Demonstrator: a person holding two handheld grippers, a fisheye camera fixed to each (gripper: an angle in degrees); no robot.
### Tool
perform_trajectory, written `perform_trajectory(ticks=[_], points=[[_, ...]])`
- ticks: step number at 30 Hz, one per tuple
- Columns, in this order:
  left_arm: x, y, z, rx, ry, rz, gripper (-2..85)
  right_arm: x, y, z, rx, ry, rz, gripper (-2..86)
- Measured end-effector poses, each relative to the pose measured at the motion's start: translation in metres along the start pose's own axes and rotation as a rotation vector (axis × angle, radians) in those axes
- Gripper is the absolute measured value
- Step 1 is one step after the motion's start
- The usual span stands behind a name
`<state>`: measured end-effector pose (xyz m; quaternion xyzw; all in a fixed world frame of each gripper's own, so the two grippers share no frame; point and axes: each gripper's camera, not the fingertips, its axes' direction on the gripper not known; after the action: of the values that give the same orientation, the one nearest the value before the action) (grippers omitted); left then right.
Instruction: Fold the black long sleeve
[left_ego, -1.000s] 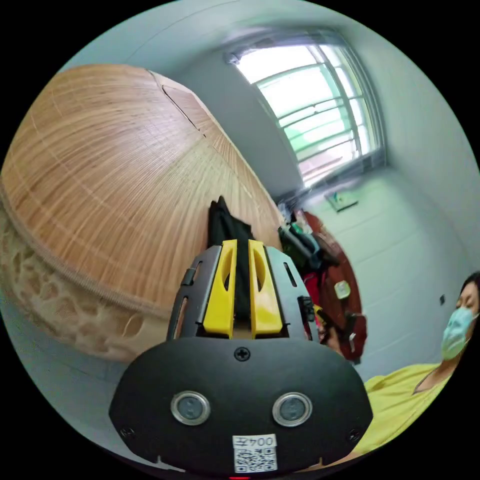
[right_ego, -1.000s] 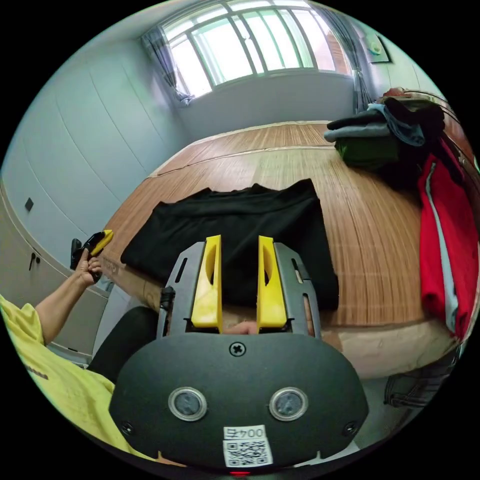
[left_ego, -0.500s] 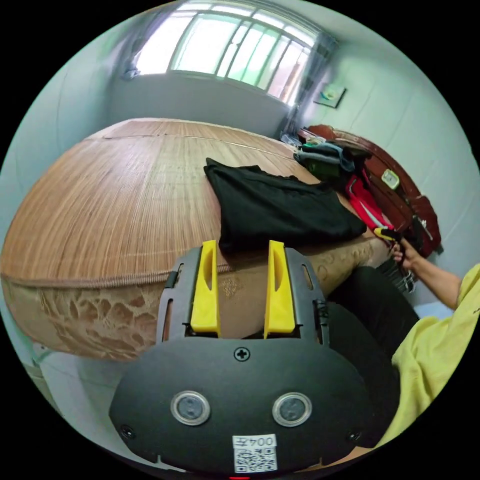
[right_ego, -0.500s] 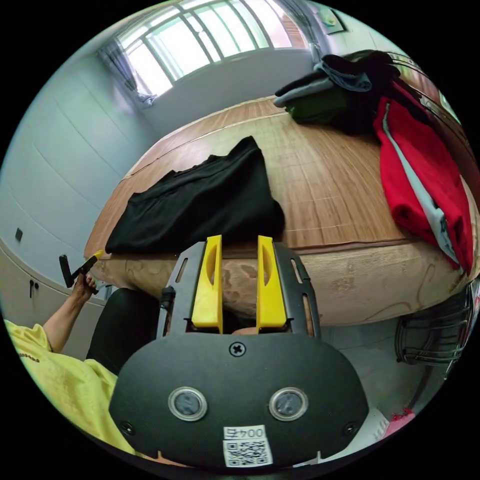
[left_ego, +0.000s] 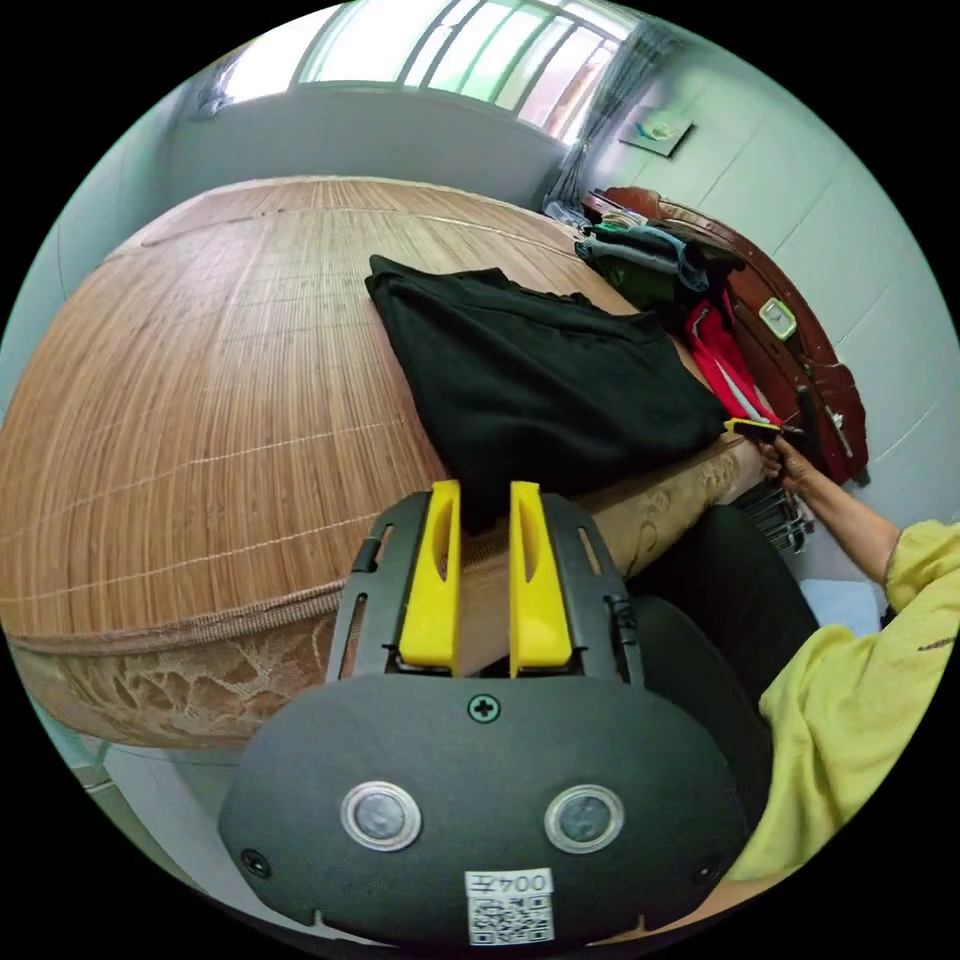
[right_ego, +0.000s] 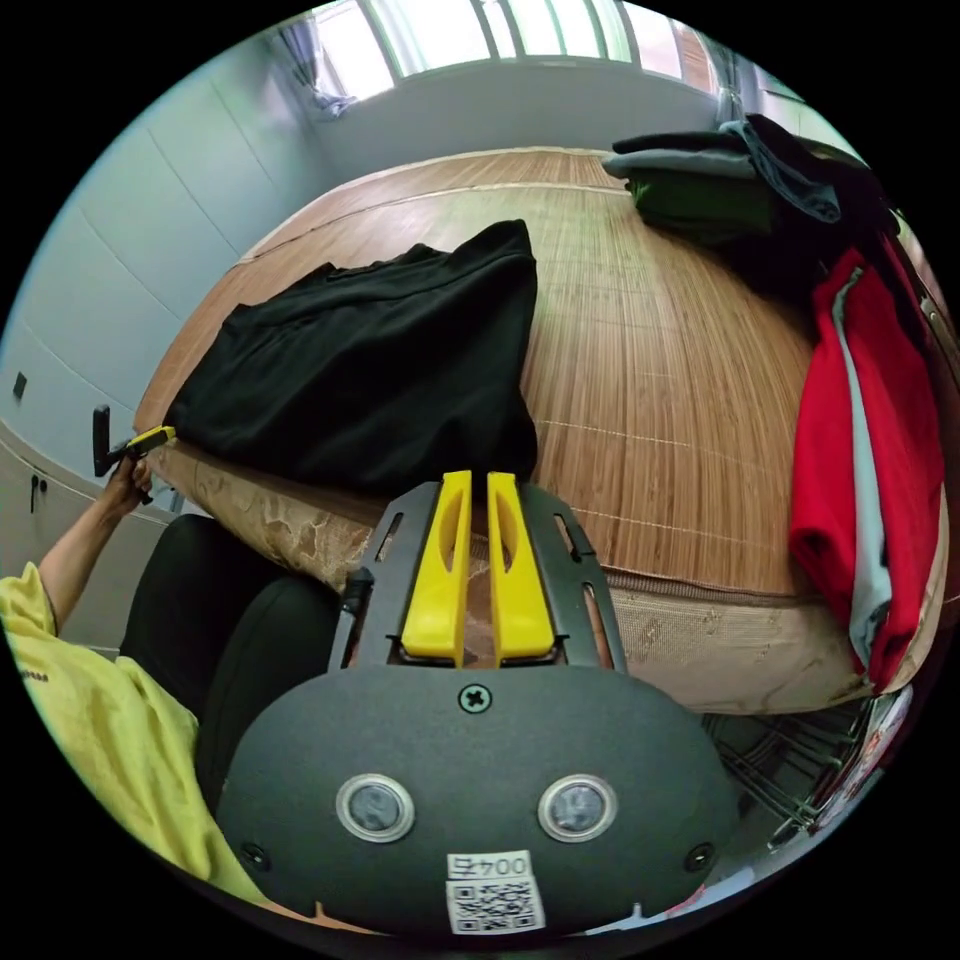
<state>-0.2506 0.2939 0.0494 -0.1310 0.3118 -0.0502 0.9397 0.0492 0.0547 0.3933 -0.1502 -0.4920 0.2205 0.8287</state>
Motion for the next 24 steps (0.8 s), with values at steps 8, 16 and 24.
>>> perform_trajectory(ticks=[8,16,24], points=[[-0.008,0.014,-0.04,-0.058,0.03,0.008,5.6,0.034,0.029,-0.068,0.016,-0.134,0.086,3.0],[-0.024,0.061,-0.031,-0.049,0.062,-0.133,6.2,0.066,0.088,-0.027,-0.032,-0.215,0.253,3.9],[-0.026,0.094,-0.067,-0.025,0.042,-0.164,7.4,0.056,0.118,-0.078,0.05,-0.167,0.266,9.0]])
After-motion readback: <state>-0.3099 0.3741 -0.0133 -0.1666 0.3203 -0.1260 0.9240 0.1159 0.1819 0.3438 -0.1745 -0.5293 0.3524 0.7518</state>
